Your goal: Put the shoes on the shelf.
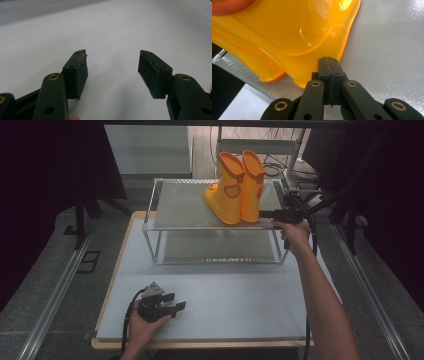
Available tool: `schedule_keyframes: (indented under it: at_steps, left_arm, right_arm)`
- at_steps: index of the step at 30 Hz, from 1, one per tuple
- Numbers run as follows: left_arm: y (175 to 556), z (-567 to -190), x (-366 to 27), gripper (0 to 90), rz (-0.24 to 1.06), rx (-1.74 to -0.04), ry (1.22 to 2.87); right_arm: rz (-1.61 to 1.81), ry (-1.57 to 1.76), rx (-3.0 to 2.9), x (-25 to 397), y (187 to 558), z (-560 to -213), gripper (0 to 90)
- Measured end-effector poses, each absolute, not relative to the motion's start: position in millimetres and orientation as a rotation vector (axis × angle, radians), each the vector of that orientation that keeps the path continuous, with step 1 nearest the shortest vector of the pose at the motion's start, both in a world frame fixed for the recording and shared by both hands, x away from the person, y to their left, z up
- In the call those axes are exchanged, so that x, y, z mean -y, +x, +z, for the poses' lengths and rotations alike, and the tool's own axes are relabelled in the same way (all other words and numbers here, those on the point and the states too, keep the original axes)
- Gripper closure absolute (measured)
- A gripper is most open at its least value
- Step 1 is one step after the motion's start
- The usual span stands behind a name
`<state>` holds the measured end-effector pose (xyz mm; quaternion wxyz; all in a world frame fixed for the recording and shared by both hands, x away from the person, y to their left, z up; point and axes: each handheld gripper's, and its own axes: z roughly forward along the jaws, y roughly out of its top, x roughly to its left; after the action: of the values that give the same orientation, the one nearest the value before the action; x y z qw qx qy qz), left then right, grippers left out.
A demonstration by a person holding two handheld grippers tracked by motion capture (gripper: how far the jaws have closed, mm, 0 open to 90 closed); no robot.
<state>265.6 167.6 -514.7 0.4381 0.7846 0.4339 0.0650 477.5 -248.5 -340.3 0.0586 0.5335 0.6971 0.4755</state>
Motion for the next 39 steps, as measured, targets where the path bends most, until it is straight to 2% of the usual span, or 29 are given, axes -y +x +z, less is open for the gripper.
schedule_keyframes:
  at_steps: [26, 39]
  left_arm:
    - [267, -515, -167, 40.6, 0.157, -1.072, 1.959]
    - [266, -515, -167, 40.5, 0.158, -1.072, 1.959]
  right_arm:
    - [1.559, 1.518, -2.209, 208, 466, -343, 89.8]
    - [1.567, 1.506, -2.21, 211, 464, -345, 89.7]
